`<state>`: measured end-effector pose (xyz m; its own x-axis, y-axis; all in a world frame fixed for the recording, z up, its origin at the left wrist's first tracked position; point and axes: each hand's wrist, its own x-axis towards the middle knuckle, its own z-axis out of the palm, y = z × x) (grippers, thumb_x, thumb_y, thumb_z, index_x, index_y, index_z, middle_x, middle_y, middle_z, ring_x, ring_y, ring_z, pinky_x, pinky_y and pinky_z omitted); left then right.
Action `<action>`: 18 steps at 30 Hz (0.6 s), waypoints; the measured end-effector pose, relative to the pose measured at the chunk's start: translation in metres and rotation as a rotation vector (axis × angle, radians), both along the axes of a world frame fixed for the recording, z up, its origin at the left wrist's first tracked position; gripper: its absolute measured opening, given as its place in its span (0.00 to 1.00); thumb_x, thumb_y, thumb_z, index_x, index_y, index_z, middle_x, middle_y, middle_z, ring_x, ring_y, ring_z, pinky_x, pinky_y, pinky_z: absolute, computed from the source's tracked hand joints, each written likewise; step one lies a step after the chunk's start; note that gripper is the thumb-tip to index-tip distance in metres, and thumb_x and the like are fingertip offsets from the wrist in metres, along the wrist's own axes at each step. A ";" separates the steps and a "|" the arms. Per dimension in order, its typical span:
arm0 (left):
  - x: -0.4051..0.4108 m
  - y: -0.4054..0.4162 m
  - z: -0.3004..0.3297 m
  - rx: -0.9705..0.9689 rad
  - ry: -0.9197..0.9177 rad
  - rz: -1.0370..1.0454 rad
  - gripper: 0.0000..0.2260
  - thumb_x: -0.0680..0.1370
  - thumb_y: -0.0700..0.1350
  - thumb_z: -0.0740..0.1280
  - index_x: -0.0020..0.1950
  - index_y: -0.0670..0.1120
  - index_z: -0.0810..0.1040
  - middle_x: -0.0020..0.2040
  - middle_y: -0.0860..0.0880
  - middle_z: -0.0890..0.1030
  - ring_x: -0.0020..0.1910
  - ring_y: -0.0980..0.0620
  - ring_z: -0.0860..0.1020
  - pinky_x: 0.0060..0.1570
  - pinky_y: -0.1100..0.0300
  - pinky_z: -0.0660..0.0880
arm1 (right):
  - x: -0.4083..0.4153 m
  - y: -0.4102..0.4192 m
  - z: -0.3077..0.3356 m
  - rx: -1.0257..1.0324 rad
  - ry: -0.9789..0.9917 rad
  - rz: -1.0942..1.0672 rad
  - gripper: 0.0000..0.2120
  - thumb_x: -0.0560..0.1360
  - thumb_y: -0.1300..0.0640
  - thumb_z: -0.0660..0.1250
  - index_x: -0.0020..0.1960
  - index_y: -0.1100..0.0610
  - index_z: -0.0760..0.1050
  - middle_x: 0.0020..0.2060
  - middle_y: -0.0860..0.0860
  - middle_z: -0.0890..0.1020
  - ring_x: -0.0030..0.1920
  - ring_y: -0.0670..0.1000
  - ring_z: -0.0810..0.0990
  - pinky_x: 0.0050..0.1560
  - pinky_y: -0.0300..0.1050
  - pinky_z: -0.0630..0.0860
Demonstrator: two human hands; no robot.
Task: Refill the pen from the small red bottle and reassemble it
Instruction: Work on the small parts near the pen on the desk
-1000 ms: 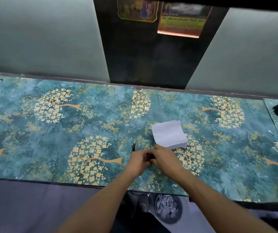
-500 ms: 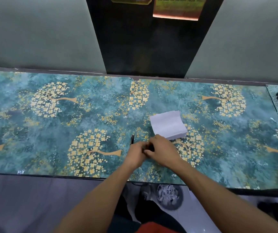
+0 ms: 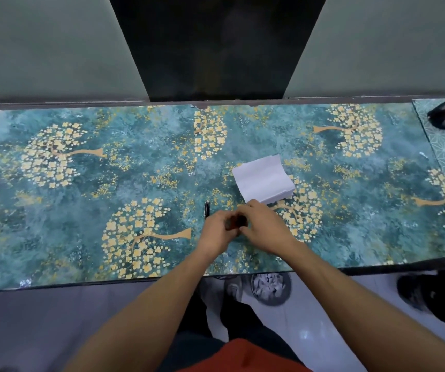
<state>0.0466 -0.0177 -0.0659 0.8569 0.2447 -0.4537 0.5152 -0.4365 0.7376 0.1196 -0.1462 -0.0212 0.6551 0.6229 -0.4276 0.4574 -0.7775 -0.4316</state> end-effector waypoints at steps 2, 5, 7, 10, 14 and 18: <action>0.000 0.002 0.001 0.017 -0.014 -0.020 0.20 0.73 0.38 0.74 0.64 0.48 0.82 0.57 0.46 0.81 0.53 0.47 0.80 0.60 0.52 0.76 | -0.002 0.003 0.000 -0.066 -0.063 -0.067 0.19 0.77 0.44 0.69 0.65 0.51 0.73 0.57 0.52 0.77 0.56 0.56 0.79 0.52 0.54 0.80; 0.001 0.002 0.003 0.029 -0.019 -0.041 0.20 0.73 0.36 0.71 0.64 0.48 0.82 0.58 0.45 0.82 0.54 0.47 0.79 0.59 0.55 0.75 | -0.007 0.010 -0.001 -0.139 -0.141 -0.071 0.18 0.79 0.42 0.66 0.62 0.53 0.74 0.54 0.53 0.79 0.53 0.58 0.81 0.48 0.52 0.78; 0.001 0.002 0.003 0.024 -0.016 -0.044 0.19 0.73 0.37 0.72 0.63 0.48 0.82 0.56 0.45 0.81 0.53 0.46 0.79 0.57 0.54 0.75 | -0.008 0.013 0.000 -0.127 -0.141 -0.016 0.15 0.81 0.47 0.66 0.63 0.54 0.74 0.54 0.54 0.79 0.53 0.58 0.81 0.48 0.53 0.78; 0.001 0.001 0.007 0.018 -0.032 -0.047 0.17 0.73 0.41 0.74 0.61 0.50 0.82 0.53 0.46 0.81 0.50 0.45 0.79 0.54 0.51 0.76 | -0.003 0.007 0.001 -0.090 -0.124 0.031 0.14 0.80 0.50 0.67 0.64 0.52 0.76 0.54 0.52 0.78 0.54 0.57 0.81 0.49 0.53 0.78; 0.003 0.001 0.010 0.026 -0.061 -0.067 0.15 0.72 0.40 0.74 0.58 0.47 0.83 0.52 0.45 0.81 0.50 0.46 0.79 0.52 0.53 0.75 | -0.003 -0.006 -0.001 0.007 -0.068 0.044 0.16 0.80 0.56 0.67 0.67 0.46 0.77 0.56 0.51 0.79 0.54 0.56 0.80 0.53 0.55 0.78; 0.003 0.002 0.012 0.039 -0.065 -0.087 0.13 0.72 0.39 0.74 0.56 0.46 0.83 0.51 0.45 0.82 0.49 0.46 0.79 0.48 0.56 0.72 | -0.001 -0.010 -0.002 0.043 -0.031 0.077 0.17 0.80 0.59 0.67 0.66 0.46 0.78 0.57 0.50 0.80 0.56 0.56 0.79 0.54 0.56 0.78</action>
<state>0.0492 -0.0159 -0.0535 0.9032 0.1843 -0.3877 0.4253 -0.5068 0.7499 0.1190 -0.1564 -0.0229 0.6170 0.6894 -0.3794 0.5291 -0.7203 -0.4485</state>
